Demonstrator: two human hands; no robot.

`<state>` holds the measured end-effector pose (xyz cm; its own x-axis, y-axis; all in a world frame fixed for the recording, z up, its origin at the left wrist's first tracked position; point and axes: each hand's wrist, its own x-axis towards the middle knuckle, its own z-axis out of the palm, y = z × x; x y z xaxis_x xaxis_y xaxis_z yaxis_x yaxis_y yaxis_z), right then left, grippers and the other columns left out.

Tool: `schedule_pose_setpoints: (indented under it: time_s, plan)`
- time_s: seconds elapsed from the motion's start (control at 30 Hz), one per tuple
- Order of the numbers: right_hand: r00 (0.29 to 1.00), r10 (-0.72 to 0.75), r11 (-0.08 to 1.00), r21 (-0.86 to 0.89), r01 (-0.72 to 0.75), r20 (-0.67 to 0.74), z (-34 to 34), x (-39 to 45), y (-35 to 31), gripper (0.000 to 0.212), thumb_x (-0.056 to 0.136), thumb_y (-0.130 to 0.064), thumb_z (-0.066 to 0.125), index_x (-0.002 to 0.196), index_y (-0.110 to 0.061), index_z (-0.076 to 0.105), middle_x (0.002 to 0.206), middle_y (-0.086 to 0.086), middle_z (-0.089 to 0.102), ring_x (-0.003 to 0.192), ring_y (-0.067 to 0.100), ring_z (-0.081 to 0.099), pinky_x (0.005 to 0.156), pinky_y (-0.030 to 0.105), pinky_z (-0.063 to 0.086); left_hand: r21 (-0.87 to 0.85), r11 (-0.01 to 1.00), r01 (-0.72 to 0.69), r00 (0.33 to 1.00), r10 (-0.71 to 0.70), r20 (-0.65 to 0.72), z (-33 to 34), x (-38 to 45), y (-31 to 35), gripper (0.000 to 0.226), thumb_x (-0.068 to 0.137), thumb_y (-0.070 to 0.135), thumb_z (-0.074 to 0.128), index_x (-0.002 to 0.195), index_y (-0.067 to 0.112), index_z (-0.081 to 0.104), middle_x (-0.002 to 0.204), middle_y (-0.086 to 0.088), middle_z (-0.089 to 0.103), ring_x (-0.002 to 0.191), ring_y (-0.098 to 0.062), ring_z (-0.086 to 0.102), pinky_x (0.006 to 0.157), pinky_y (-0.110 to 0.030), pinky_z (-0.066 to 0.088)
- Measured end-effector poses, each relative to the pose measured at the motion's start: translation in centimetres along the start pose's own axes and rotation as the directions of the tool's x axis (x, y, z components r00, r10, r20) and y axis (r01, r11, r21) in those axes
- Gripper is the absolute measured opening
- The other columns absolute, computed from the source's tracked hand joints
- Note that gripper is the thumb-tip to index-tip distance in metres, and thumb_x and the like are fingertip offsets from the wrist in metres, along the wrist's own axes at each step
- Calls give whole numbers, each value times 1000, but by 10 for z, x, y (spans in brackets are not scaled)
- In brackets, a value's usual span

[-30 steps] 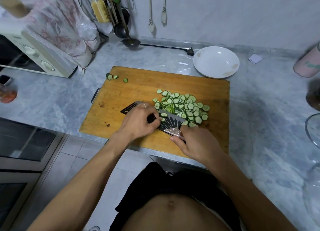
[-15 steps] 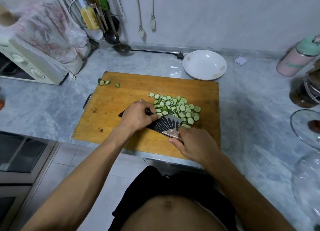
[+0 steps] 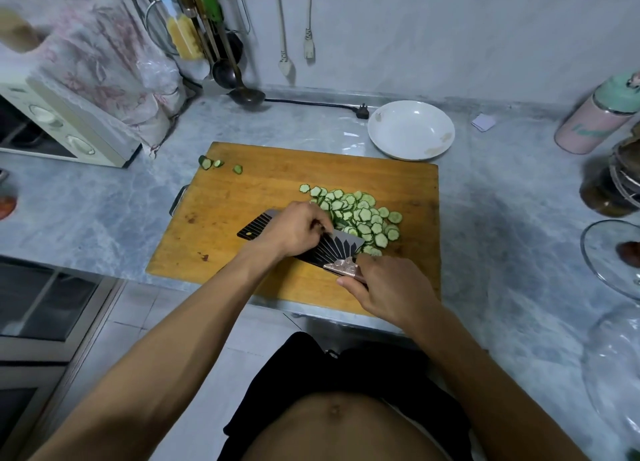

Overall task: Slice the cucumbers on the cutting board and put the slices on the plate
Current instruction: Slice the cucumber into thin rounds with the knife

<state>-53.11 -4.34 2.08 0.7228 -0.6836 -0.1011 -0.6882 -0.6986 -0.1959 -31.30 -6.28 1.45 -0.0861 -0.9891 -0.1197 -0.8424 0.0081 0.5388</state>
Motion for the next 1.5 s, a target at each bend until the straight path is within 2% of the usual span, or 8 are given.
schedule_pose_setpoints:
  time_s: [0.13, 0.27, 0.33, 0.37, 0.53, 0.6, 1.03, 1.5]
  plan:
    - [998, 58, 995, 76, -58, -4, 2, -6, 1, 46, 99, -60, 34, 94, -17, 51, 78, -2, 58, 66, 19, 57, 55, 31, 38, -131, 990, 59, 948, -97, -302, -8, -10, 0, 33, 87, -3, 52, 102, 14, 75, 110, -3, 69, 101, -15, 60, 87, -17, 45]
    - [985, 173, 951, 258, -170, 9, 5, -3, 1, 45, 98, -58, 42, 82, -17, 49, 67, -3, 51, 56, 15, 46, 49, 32, 31, -240, 970, -47, 686, -143, -714, -17, -44, 1, 31, 80, -7, 51, 89, 9, 76, 93, 1, 70, 91, -5, 61, 80, -11, 44]
    - [974, 225, 899, 381, -216, 22, 5, 1, -2, 47, 98, -56, 45, 80, -13, 51, 67, 3, 54, 56, 19, 49, 49, 33, 29, -250, 967, -48, 576, -177, -798, -9, -60, -6, 29, 79, -8, 52, 86, 6, 76, 90, -1, 71, 89, -5, 62, 81, -16, 46]
    - [970, 241, 868, 440, -229, 29, 3, 3, -4, 48, 98, -55, 45, 79, -12, 52, 67, 6, 54, 56, 21, 49, 49, 33, 28, -252, 967, -29, 567, -192, -801, -2, -66, -12, 28, 79, -8, 52, 86, 6, 75, 90, -1, 71, 88, -6, 63, 80, -17, 47]
    - [968, 243, 733, 643, -222, 57, -5, 15, -18, 51, 99, -53, 44, 68, -13, 43, 60, 2, 39, 51, 15, 35, 51, 32, 24, -124, 978, 170, 761, -210, -614, 36, -82, -60, 21, 83, 11, 61, 98, 15, 76, 104, 1, 68, 97, -18, 62, 80, -33, 53]
    - [973, 223, 722, 662, -200, 51, -5, 20, -25, 53, 99, -53, 43, 66, -13, 40, 59, 3, 37, 49, 14, 33, 51, 32, 21, -44, 976, 213, 794, -199, -575, 49, -84, -71, 17, 86, 17, 70, 102, 15, 76, 108, -1, 67, 98, -23, 62, 76, -33, 54]
    - [986, 96, 797, 584, -156, 133, -1, 26, -59, 52, 101, -49, 42, 62, -16, 35, 60, 0, 38, 53, 11, 36, 46, 27, 22, -3, 961, 278, 734, -214, -645, 67, -80, -88, 22, 88, 13, 64, 105, 6, 75, 106, -10, 70, 96, -29, 63, 73, -35, 54]
    - [984, 94, 811, 562, -163, 150, -5, 30, -57, 51, 102, -47, 41, 62, -15, 37, 59, -1, 39, 52, 9, 36, 45, 25, 24, 8, 964, 266, 741, -199, -641, 64, -79, -91, 26, 85, 17, 59, 105, 11, 76, 109, -5, 70, 96, -26, 63, 70, -30, 52]
